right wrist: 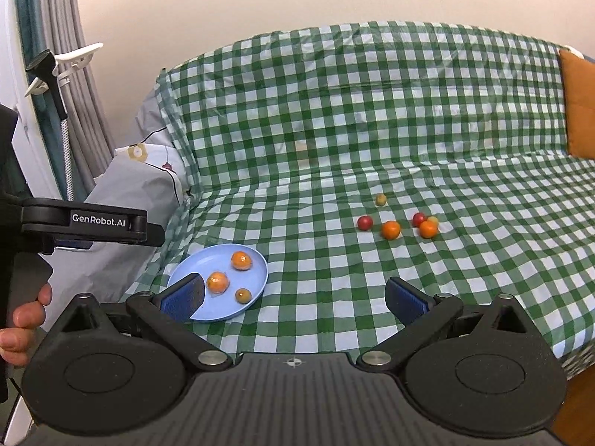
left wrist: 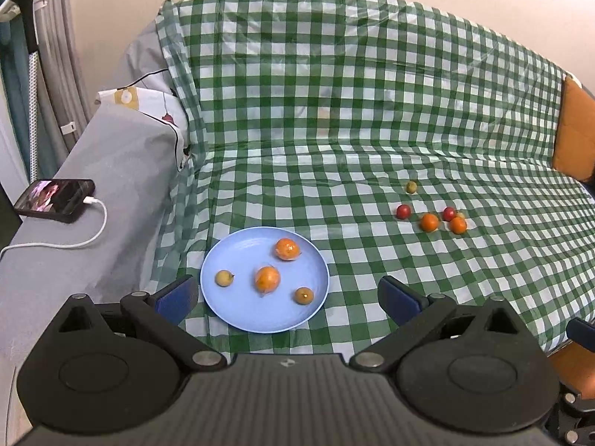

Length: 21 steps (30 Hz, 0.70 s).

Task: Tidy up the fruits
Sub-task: 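Lift both grippers back away from the plate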

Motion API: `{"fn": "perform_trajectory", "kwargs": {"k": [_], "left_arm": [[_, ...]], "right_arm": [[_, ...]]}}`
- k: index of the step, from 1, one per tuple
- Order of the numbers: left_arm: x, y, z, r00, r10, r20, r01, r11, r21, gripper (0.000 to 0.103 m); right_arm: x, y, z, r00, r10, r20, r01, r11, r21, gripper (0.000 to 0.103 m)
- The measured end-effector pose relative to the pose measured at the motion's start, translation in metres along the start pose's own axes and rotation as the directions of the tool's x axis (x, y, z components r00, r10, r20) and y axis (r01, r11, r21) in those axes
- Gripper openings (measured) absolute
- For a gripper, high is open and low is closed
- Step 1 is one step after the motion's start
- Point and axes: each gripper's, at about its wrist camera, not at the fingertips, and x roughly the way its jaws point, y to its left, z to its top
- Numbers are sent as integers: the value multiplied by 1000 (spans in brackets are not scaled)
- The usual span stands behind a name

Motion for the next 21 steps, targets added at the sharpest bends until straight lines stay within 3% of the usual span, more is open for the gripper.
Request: {"fn": "perform_trajectory", "kwargs": {"k": [10, 21], "left_arm": [[23, -21, 10, 1000, -9, -24, 10, 1000, 27, 103], [70, -45, 17, 994, -18, -104, 24, 998, 53, 103]], "right_arm": [[20, -21, -1, 1000, -10, -22, 11, 999, 41, 102], [50, -35, 1, 997, -51, -50, 55, 995, 89, 102]]}}
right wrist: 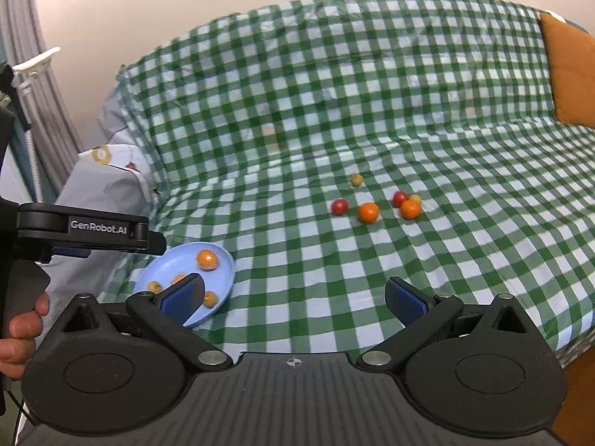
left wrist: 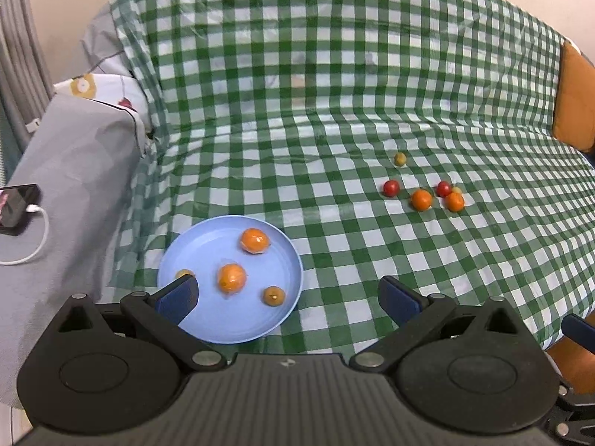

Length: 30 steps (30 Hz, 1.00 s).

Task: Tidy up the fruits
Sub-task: 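Lift both grippers back away from the plate, then grasp a red tomato with the left gripper while the right gripper grasps an orange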

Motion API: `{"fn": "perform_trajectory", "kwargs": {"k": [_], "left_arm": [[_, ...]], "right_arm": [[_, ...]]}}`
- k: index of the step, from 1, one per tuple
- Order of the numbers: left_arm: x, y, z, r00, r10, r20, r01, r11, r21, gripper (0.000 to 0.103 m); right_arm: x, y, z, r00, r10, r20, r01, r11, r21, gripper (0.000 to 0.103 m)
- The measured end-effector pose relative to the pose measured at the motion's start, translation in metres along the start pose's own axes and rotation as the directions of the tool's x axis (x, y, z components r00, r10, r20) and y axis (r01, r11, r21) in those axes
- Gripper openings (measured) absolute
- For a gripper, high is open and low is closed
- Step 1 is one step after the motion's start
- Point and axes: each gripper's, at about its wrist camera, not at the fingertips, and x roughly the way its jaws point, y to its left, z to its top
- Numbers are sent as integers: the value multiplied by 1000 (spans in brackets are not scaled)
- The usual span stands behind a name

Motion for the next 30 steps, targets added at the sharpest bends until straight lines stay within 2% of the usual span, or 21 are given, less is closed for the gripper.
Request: {"fn": "perform_trajectory", "kwargs": {"k": [9, 16, 26, 30], "left_arm": [[43, -21, 25, 1000, -11, -18, 11, 1000, 10, 103], [81, -37, 40, 1000, 1, -9, -1, 999, 49, 103], [149, -62, 58, 997, -20, -80, 26, 997, 69, 103], [181, -73, 67, 990, -21, -136, 33, 996, 83, 103]], "right_arm": [[31, -36, 9, 996, -90, 0, 90, 994, 54, 102], [72, -61, 11, 981, -195, -7, 195, 976, 94, 102], [143, -94, 7, 954, -292, -72, 299, 943, 142, 102], [176, -107, 3, 944, -318, -89, 329, 927, 180, 102]]}}
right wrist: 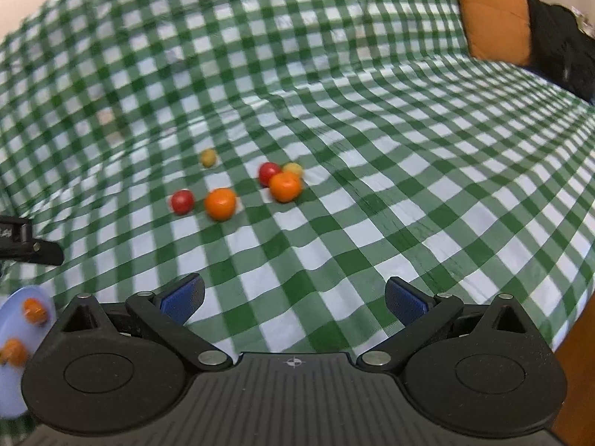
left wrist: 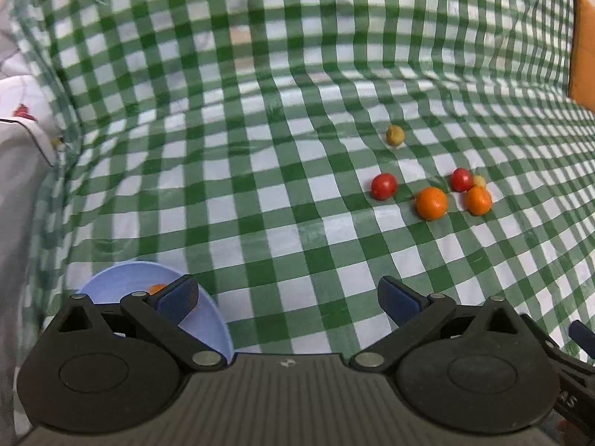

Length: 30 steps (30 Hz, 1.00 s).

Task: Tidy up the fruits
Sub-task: 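Grasp a red tomato with the left gripper while the right gripper grasps an orange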

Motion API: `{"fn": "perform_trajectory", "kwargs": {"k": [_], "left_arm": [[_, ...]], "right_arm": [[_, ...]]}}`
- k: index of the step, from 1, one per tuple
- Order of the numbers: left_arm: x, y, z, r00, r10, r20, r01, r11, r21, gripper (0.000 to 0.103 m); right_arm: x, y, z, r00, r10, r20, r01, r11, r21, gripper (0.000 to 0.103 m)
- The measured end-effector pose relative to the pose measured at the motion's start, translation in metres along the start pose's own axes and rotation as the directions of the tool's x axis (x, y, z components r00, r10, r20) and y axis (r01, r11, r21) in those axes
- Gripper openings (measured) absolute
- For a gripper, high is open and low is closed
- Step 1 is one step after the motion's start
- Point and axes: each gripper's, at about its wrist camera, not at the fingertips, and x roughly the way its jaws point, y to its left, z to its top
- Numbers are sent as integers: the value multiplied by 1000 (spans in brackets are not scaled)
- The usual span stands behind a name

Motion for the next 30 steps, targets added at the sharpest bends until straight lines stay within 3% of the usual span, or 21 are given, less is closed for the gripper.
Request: {"fn": "perform_trajectory", "kwargs": {"k": [5, 8, 15, 20, 25, 27, 28, 29, 30], "left_arm": [[33, -7, 17, 1000, -10, -13, 11, 1000, 24, 103], [56, -10, 25, 999, -16, -35, 17, 999, 38, 103], [106, -28, 50, 993, -84, -86, 88, 995, 53, 103], [142, -43, 73, 979, -161, -126, 168, 985, 47, 103], [162, -52, 85, 972, -181, -149, 193, 978, 73, 103], [162, -55, 87, 977, -175, -125, 187, 977, 98, 102], [161, -56, 88, 977, -181, -110, 193, 975, 107, 89], [156, -58, 87, 979, -187, -79, 196, 973, 121, 62], [150, -60, 87, 980, -194, -52, 200, 969, 147, 41]], "right_arm": [[52, 3, 8, 997, -3, -83, 8, 999, 53, 102], [77, 6, 12, 996, -35, -82, 38, 999, 26, 102], [116, 7, 23, 995, -98, 3, 98, 992, -86, 102], [135, 9, 36, 993, -77, 95, 90, 986, -142, 102], [156, 15, 55, 990, -102, 101, 116, 983, -139, 102], [161, 13, 60, 987, -123, 101, 136, 982, -132, 102], [162, 14, 61, 987, -125, 101, 138, 982, -129, 100], [163, 15, 61, 988, -114, 105, 128, 983, -131, 85], [161, 17, 61, 989, -95, 117, 112, 982, -150, 55]]}}
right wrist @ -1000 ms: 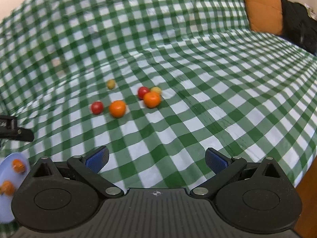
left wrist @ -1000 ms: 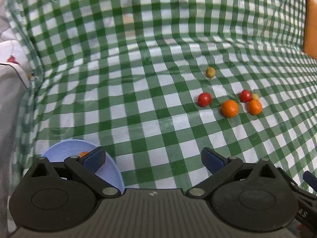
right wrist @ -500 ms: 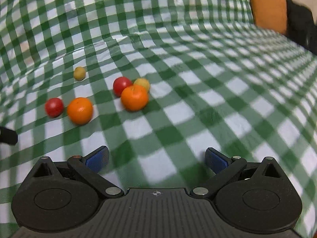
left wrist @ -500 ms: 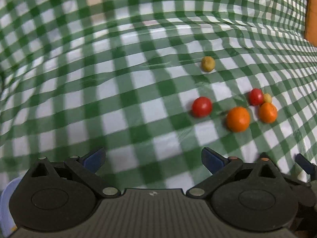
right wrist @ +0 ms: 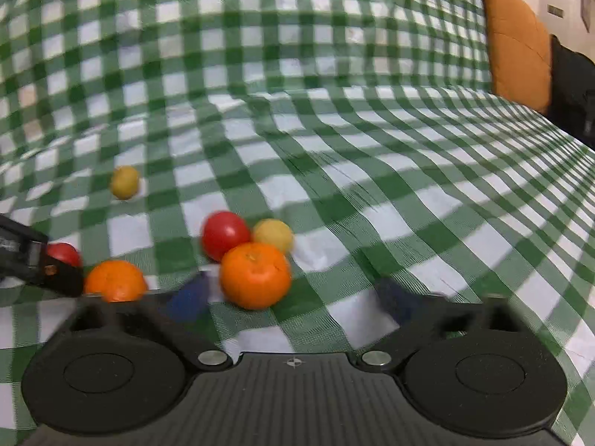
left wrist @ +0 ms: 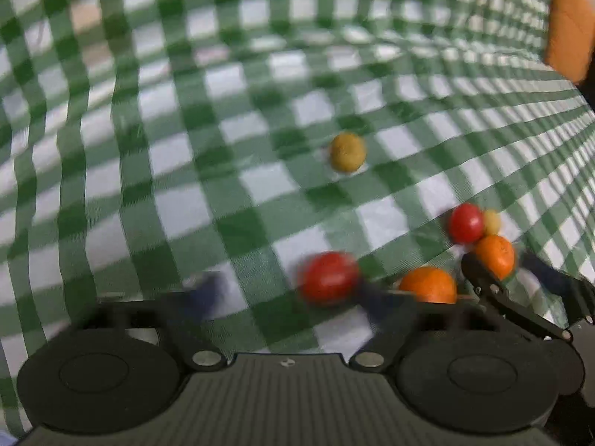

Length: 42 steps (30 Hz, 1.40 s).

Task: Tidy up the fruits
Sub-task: 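Grasp a red tomato with the left gripper while the right gripper grasps an orange, then carry the held tomato and orange in both grippers toward the light-blue plate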

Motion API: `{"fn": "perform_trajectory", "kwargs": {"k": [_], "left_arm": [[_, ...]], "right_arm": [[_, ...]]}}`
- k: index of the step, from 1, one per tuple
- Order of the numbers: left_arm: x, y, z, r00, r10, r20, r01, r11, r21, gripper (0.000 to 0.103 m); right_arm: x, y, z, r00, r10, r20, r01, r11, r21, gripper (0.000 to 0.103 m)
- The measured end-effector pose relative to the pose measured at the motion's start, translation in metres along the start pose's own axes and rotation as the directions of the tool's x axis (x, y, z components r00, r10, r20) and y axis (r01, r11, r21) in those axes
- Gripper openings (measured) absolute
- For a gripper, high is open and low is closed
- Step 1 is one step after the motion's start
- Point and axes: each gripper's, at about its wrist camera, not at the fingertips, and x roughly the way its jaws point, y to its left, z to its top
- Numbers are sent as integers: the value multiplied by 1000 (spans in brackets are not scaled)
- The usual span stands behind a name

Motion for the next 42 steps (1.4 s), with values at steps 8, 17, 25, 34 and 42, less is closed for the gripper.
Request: {"fn": "perform_trajectory", "kwargs": {"k": [8, 17, 25, 34, 42], "left_arm": [[-47, -8, -20, 997, -19, 73, 17, 999, 37, 31], [-148, -5, -85, 995, -14, 98, 16, 1000, -17, 31], [-245, 14, -153, 993, 42, 110, -32, 995, -95, 31], [-328, 33, -214, 987, 84, 136, -63, 987, -149, 31], [-379, 47, -254, 978, 99, 186, -61, 978, -198, 31]], "right_arm": [[-19, -10, -6, 998, 69, -5, -69, 997, 20, 37], [-149, -32, -28, 977, 203, -67, -204, 979, -6, 38], [-251, -32, -57, 934, 321, -159, -310, 947, 89, 38], [-334, 1, -63, 890, 441, -119, -440, 897, 40, 38], [-388, 38, -80, 839, 527, -137, -536, 844, -37, 38]]}}
